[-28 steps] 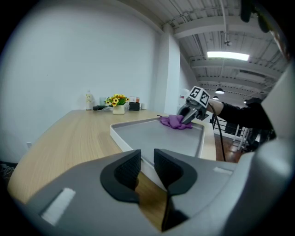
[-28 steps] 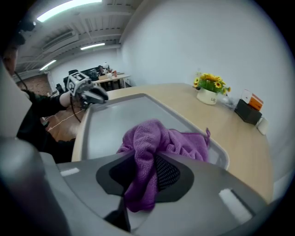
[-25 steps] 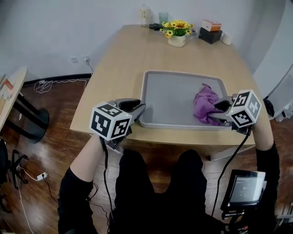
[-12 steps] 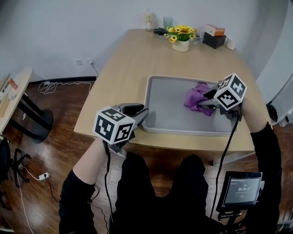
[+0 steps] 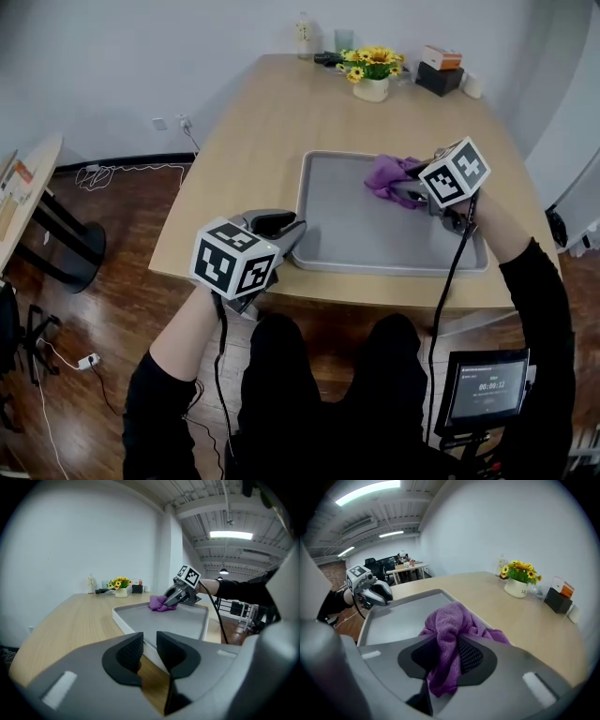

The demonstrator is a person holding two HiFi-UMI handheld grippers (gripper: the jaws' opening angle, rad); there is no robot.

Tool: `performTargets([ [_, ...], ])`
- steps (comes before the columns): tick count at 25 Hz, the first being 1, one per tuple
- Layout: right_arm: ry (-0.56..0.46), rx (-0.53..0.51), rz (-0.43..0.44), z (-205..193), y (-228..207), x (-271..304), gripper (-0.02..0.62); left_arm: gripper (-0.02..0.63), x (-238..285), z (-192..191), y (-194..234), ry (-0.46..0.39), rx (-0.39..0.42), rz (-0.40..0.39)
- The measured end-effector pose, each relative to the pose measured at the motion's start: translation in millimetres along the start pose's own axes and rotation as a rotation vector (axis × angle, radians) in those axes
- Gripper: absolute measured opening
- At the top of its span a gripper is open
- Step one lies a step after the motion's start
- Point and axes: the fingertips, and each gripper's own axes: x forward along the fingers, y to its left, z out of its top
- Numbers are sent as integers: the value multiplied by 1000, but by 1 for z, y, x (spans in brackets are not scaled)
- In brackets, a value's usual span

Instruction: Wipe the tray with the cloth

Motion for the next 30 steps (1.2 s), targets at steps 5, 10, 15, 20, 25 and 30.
performTargets([
  [5, -65, -51, 138, -7, 76, 8, 98, 69, 12, -7, 12, -6, 19, 25],
  [10, -52, -118, 233, -4, 127, 10, 98, 67, 15, -4, 10, -6, 17, 24],
  [15, -54, -127, 245, 19, 109, 20, 98, 69, 9, 4, -1, 1, 3, 10],
  [20, -47, -94, 77, 51, 24, 47, 98, 69, 1, 4, -7, -3, 11, 0],
  [25, -56, -21, 115, 65, 13, 60, 97, 69, 0, -1, 4, -3, 6, -5],
  [30, -81, -98, 274, 39, 91, 35, 98, 69, 7, 0, 3, 1, -1, -4],
])
